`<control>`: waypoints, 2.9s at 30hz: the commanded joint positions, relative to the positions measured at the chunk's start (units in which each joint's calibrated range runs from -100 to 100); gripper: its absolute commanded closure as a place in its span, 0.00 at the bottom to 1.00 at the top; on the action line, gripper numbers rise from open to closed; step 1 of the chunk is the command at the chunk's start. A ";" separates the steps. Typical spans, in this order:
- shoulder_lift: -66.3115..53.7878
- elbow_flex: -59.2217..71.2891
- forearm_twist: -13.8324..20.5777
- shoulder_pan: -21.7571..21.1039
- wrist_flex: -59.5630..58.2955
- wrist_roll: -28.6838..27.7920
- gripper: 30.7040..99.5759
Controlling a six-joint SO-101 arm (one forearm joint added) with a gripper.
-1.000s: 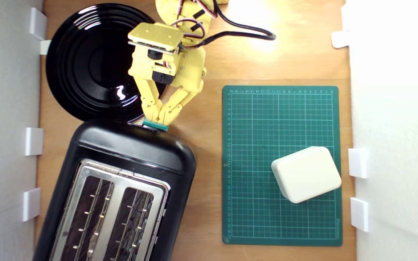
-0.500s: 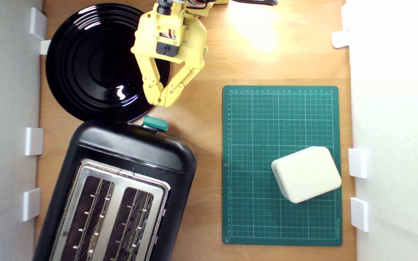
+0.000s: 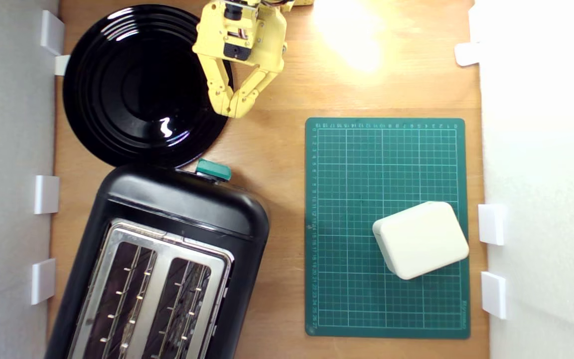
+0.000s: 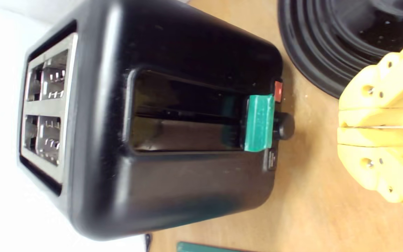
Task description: Start toaster
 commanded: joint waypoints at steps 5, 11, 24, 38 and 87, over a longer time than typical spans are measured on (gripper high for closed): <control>-9.67 7.25 -0.21 -0.01 5.36 -0.06 0.99; -9.92 9.79 -0.40 -0.09 6.64 -1.00 0.99; -10.00 16.06 -6.87 -0.01 5.96 -1.10 0.99; -9.84 17.33 -11.56 -0.72 -3.55 -1.05 0.99; -9.59 17.33 -11.09 -1.75 -3.55 -1.31 0.99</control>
